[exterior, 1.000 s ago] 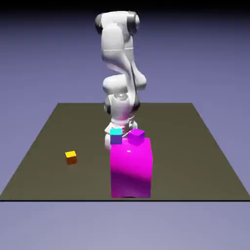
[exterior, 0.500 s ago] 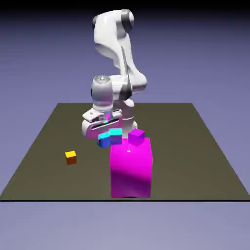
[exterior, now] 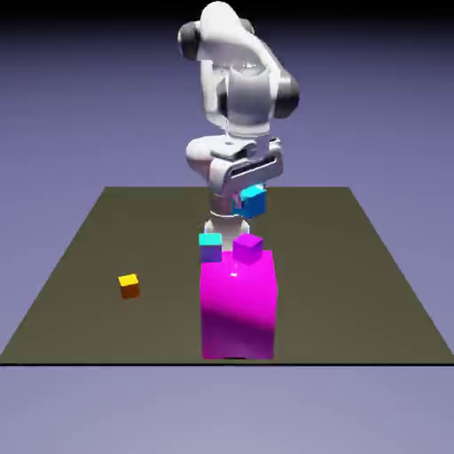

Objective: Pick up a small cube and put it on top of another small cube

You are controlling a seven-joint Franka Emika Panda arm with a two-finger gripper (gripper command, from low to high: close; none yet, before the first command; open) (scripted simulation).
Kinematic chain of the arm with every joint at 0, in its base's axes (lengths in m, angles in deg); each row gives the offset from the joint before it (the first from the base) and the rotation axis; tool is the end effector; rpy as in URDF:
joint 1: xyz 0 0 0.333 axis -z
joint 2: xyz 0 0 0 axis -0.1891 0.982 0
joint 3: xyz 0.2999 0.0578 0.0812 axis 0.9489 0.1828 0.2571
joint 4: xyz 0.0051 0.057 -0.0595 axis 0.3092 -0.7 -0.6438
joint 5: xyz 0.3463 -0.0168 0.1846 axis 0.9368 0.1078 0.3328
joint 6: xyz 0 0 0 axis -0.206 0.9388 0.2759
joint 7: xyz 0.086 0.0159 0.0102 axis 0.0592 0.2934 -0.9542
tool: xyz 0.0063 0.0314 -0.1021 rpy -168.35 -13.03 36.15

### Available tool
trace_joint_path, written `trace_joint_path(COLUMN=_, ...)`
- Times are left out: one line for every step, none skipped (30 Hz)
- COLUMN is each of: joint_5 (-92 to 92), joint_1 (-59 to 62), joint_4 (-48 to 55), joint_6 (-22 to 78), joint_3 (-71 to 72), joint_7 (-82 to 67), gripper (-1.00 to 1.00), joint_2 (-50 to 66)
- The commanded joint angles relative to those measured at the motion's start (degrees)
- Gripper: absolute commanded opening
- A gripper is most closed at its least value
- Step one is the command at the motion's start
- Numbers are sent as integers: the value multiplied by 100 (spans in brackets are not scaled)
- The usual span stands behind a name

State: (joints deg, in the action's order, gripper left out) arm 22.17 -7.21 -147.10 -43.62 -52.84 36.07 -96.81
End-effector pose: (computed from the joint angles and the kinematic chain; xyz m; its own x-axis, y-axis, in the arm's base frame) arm 0.4234 0.0477 0.4329 0.9999 -0.0048 0.0110 -0.0046 -0.9999 -0.0144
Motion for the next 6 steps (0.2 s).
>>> trace_joint_path(joint_5=-13, joint_1=0, joint_4=-152, joint_6=-253, joint_3=-16, joint_7=0, gripper=-100, joint_2=98)
trace_joint_path(joint_5=-10, joint_1=0, joint_4=-304, joint_6=-502, joint_3=-32, joint_7=-9, gripper=-100, joint_2=195)
trace_joint_path(joint_5=-8, joint_1=0, joint_4=-382, joint_6=-628, joint_3=-41, joint_7=-13, gripper=-100, joint_2=245)
trace_joint_path(joint_5=-8, joint_1=0, joint_4=-382, joint_6=-629, joint_3=-41, joint_7=-13, gripper=100, joint_2=245)
trace_joint_path(joint_5=-8, joint_1=0, joint_4=-382, joint_6=-629, joint_3=-41, joint_7=-13, gripper=100, joint_2=245)
trace_joint_path(joint_5=-11, joint_1=0, joint_4=-230, joint_6=-380, joint_3=-24, joint_7=-4, gripper=100, joint_2=147)
